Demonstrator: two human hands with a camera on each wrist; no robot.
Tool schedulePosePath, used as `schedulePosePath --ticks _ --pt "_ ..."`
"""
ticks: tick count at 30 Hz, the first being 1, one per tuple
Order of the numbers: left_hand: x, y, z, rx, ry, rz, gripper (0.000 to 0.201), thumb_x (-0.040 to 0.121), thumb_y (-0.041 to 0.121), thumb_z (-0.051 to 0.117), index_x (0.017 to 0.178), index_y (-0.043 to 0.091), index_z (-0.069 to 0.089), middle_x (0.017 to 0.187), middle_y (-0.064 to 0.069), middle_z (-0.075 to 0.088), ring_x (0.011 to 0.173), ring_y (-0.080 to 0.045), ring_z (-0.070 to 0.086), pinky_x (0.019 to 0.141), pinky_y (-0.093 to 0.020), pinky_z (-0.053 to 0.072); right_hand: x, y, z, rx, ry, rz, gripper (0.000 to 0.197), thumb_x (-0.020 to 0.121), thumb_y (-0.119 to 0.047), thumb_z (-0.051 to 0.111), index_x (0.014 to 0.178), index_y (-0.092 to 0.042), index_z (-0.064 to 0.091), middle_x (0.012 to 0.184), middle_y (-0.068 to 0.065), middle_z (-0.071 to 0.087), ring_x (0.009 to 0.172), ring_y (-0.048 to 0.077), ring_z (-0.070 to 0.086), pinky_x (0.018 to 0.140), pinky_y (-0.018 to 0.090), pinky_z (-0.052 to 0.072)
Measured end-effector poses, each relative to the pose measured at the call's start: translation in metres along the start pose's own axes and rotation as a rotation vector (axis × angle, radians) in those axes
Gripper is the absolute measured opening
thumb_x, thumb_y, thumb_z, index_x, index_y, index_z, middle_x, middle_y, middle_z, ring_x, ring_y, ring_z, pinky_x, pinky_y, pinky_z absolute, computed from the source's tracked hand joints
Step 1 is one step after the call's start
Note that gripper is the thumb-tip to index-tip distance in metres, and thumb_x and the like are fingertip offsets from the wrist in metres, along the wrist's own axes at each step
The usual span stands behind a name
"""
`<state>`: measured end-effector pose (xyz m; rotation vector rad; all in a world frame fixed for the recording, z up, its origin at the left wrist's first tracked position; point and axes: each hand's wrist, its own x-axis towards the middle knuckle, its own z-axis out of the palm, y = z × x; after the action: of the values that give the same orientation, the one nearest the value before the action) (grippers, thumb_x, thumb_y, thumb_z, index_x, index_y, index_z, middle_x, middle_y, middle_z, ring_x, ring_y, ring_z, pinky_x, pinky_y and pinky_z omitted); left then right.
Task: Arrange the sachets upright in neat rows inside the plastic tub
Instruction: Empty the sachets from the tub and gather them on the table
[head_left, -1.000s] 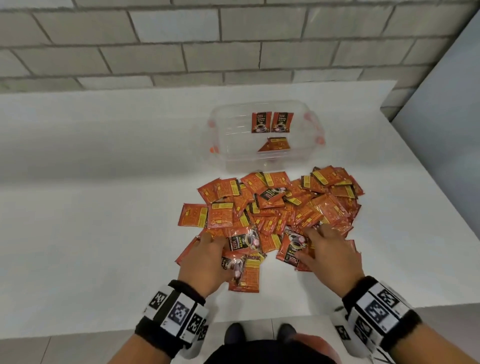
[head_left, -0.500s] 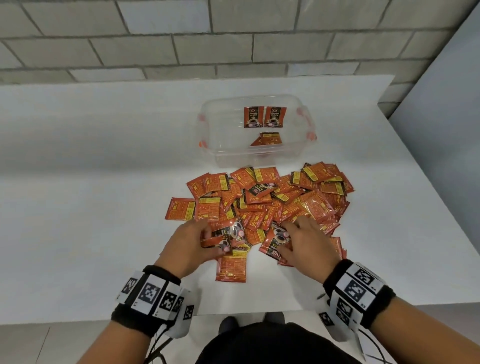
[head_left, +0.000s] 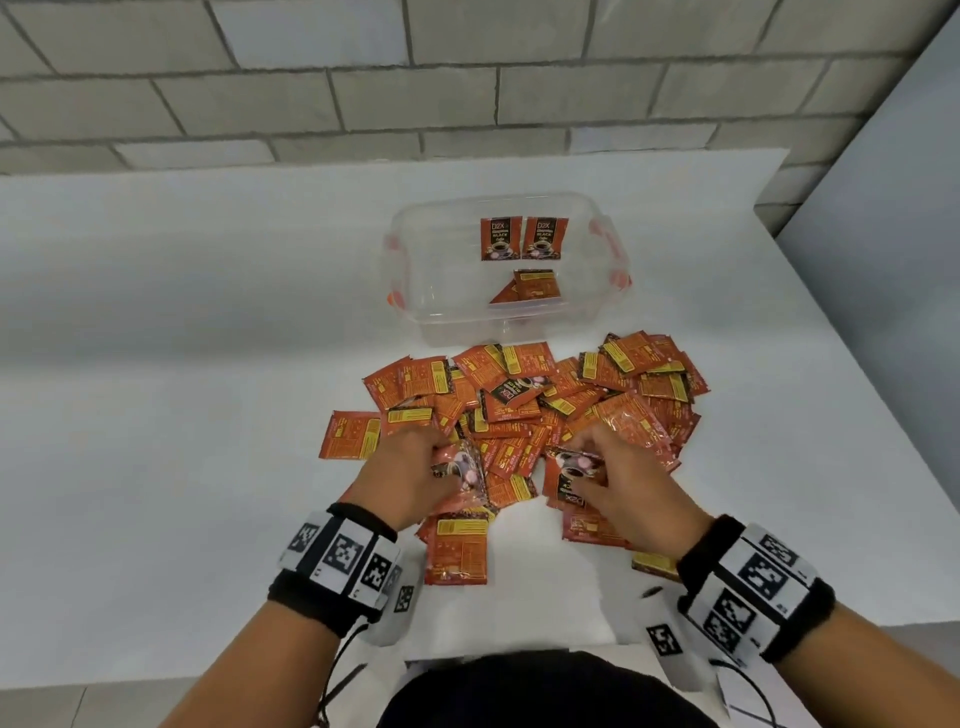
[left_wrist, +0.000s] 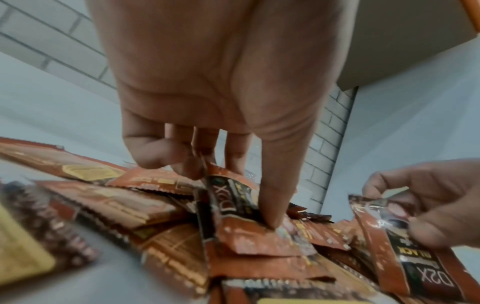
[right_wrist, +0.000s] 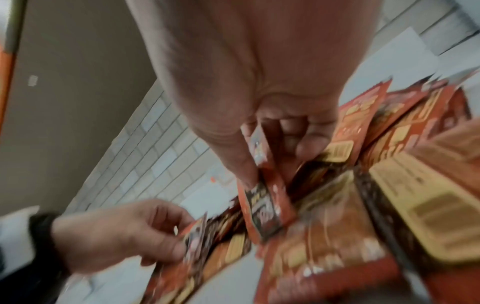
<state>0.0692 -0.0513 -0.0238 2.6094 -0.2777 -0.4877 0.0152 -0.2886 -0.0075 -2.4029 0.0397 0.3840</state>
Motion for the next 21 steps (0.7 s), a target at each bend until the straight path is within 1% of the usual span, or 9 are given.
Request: schedulePosePath --ticks 3,5,7,9,11,13,15,19,21 --pt "0.006 -0.006 0.003 0.047 -0.002 0.022 0.041 0.081 0.028 0.072 0.117 0.014 0.061 0.099 0.001 0.043 0.092 -0.014 0.042 0.077 -0.022 0.035 -0.007 0.006 -0.021 0.164 0.114 0.102 0.033 0.091 -0.009 0.058 0.113 -0.031 0.049 0.095 -0.019 0.056 0.077 0.007 0.060 0.056 0.010 0.042" --pt "0.009 -0.008 0.000 0.027 -0.017 0.041 0.032 0.081 0.030 0.072 0.107 0.017 0.060 0.096 0.002 0.043 0.094 -0.017 0.044 0.073 -0.023 0.035 -0.010 0.013 -0.035 0.213 0.233 0.220 0.027 0.092 -0.009 0.056 0.107 -0.031 0.050 0.092 -0.008 0.059 0.068 0.010 0.055 0.051 0.015 0.040" --pt "0.010 -0.008 -0.007 -0.020 -0.043 0.077 0.024 0.082 0.030 0.072 0.094 0.021 0.054 0.090 0.004 0.047 0.087 -0.015 0.049 0.063 -0.020 0.032 -0.014 0.020 -0.041 0.194 0.310 0.306 0.015 0.093 -0.011 0.054 0.100 -0.024 0.052 0.090 0.002 0.061 0.065 0.012 0.051 0.053 0.022 0.039" --pt "0.012 -0.009 -0.015 -0.104 -0.097 0.096 0.023 0.084 0.029 0.071 0.089 0.021 0.050 0.085 0.007 0.053 0.078 -0.009 0.050 0.057 -0.017 0.032 -0.020 0.020 -0.036 0.174 0.236 0.325 0.011 0.093 -0.013 0.054 0.098 -0.023 0.052 0.084 0.001 0.059 0.063 0.012 0.049 0.055 0.024 0.037" --pt "0.012 -0.012 -0.025 -0.211 -0.134 0.102 0.022 0.084 0.027 0.070 0.090 0.024 0.049 0.091 0.011 0.057 0.081 -0.005 0.052 0.062 -0.018 0.036 -0.026 0.016 -0.019 0.090 0.081 0.311 0.017 0.092 -0.014 0.055 0.102 -0.026 0.049 0.082 -0.001 0.059 0.063 0.011 0.052 0.054 0.021 0.038" --pt "0.010 -0.019 -0.035 -0.326 -0.144 0.051 0.027 0.084 0.027 0.071 0.099 0.028 0.049 0.102 0.016 0.053 0.094 -0.006 0.051 0.076 -0.023 0.039 -0.029 0.013 -0.001 0.009 0.014 0.301 0.026 0.090 -0.016 0.057 0.111 -0.025 0.046 0.088 -0.003 0.060 0.067 0.012 0.058 0.057 0.019 0.043" --pt "0.010 -0.034 -0.042 -0.437 -0.132 -0.041 0.041 0.081 0.026 0.075 0.112 0.032 0.050 0.104 0.017 0.052 0.102 -0.010 0.049 0.085 -0.029 0.038 -0.029 0.014 0.011 -0.054 0.032 0.299 0.042 0.087 -0.021 0.062 0.125 -0.022 0.044 0.103 -0.001 0.062 0.079 0.015 0.063 0.068 0.025 0.051" --pt "0.011 -0.072 -0.052 -0.548 -0.057 -0.185 0.052 0.071 0.021 0.084 0.112 0.036 0.055 0.103 0.001 0.068 0.096 -0.019 0.065 0.085 -0.046 0.053 -0.029 0.011 0.020 -0.136 0.085 0.284 0.057 0.085 -0.028 0.067 0.135 -0.022 0.041 0.121 0.004 0.056 0.105 0.022 0.055 0.080 0.026 0.043" --pt "0.014 -0.083 -0.053 -0.479 -0.037 -0.226 0.056 0.073 0.016 0.082 0.119 0.026 0.052 0.104 -0.001 0.068 0.089 -0.015 0.065 0.077 -0.038 0.055 -0.029 0.008 0.023 -0.175 0.084 0.272 0.056 0.085 -0.028 0.068 0.134 -0.020 0.043 0.124 0.003 0.052 0.108 0.021 0.050 0.080 0.022 0.037"
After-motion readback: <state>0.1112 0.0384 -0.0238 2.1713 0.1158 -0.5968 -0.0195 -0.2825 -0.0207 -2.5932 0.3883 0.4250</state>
